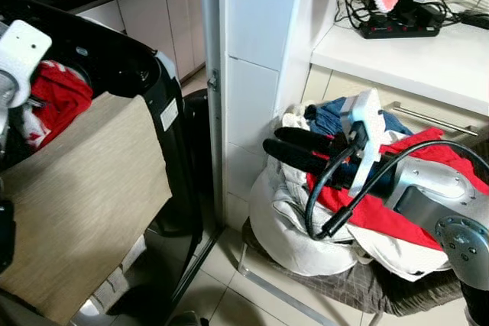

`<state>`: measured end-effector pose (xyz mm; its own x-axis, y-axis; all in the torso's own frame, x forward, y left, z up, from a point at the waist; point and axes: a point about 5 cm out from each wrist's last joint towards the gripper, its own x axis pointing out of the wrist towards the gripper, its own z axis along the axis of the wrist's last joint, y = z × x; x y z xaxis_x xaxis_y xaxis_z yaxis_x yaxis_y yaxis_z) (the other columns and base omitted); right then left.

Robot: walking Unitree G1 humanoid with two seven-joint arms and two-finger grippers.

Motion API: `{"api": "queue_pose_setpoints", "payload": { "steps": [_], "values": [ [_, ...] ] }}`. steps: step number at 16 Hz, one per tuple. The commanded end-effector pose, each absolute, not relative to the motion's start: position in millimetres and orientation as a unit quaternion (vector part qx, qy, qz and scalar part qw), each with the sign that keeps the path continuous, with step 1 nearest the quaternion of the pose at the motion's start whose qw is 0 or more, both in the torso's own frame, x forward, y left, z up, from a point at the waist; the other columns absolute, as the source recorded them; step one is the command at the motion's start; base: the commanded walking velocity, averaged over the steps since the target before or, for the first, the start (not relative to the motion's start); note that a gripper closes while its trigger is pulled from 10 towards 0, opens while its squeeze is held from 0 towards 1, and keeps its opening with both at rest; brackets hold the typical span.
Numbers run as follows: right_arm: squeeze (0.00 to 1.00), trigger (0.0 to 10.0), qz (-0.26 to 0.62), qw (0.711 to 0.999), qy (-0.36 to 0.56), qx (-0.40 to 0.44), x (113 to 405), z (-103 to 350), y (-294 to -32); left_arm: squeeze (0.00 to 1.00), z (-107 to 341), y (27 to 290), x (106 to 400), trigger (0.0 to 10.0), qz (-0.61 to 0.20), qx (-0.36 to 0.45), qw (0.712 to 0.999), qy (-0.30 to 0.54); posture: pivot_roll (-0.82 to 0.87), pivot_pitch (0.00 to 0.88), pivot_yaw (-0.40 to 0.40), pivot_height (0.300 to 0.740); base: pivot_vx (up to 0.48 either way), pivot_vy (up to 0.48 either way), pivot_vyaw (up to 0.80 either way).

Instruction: Clothes washing

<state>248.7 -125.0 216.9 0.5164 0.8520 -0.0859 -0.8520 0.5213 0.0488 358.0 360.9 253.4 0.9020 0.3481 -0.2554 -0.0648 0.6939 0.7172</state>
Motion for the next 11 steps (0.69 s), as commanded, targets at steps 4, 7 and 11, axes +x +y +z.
{"api": "queue_pose_setpoints", "payload": {
  "steps": [4, 7, 11],
  "values": [
    [0.0, 10.0, 0.337, 0.94, 0.041, 0.008, 281.3, 216.4, -151.2, 1.0, 267.3, 370.6, 354.3, 10.0, 0.148, 0.406, 0.884, 0.178, -0.11, 0.0, 0.025, 0.74, 0.0, 0.0, 0.0],
    [0.0, 10.0, 0.258, 0.965, 0.045, 0.014, 294.2, 214.8, -168.6, 1.0, 273.4, 359.4, 361.6, 10.0, 0.128, 0.349, 0.92, 0.127, -0.11, 0.0, 0.026, 0.74, 0.0, 0.0, 0.0],
    [1.0, 10.0, 0.105, 0.981, 0.15, -0.055, 308.4, 174.6, -209.3, 0.0, 256.3, 240.5, 378.9, 10.0, -0.232, 0.139, 0.962, -0.028, -0.11, 0.0, 0.033, 0.74, 0.0, 0.0, 0.0]
  ]
}}
